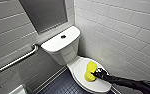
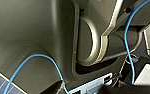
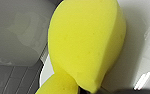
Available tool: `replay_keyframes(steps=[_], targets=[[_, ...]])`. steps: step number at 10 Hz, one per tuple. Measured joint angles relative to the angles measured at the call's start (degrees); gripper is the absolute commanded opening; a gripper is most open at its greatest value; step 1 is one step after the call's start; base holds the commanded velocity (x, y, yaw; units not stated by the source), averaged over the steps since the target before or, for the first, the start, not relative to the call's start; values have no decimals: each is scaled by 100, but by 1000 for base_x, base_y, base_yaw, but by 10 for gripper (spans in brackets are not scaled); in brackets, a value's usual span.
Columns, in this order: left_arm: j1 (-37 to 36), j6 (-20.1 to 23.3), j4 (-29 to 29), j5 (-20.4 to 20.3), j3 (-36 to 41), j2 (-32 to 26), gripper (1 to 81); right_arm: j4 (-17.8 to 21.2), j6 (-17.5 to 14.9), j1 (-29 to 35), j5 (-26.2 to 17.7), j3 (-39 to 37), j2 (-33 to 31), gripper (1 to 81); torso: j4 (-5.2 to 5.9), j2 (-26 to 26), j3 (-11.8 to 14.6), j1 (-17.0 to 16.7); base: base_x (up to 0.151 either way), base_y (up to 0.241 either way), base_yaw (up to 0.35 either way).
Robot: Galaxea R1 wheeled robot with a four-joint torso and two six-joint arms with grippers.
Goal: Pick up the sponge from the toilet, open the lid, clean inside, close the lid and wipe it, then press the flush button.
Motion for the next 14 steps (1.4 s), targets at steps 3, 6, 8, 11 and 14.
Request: replay_keyframes(steps=[3, 6, 8, 11, 14], targets=[[2, 2, 0, 2, 2, 13, 811, -28, 0, -265, -149, 1196, -1040, 10, 0, 0, 0, 0, 0, 0, 0], [0, 16, 0, -5, 2, 5, 811, -28, 1, -662, 152, 1830, -1792, 10, 0, 0, 0, 0, 0, 0, 0], [0, 18, 5, -7, 2, 2, 811, -28, 4, -952, 345, 2133, -2327, 10, 2, 0, 0, 0, 0, 0, 0], [0, 63, 5, -2, 2, 0, 811, -28, 4, -1723, 1051, 2352, -2893, 10, 2, 0, 0, 0, 0, 0, 0], [0, 96, 7, 0, 2, 5, 811, -15, 39, -2856, 1312, 2483, -3402, 10, 2, 0, 0, 0, 0, 0, 0]])
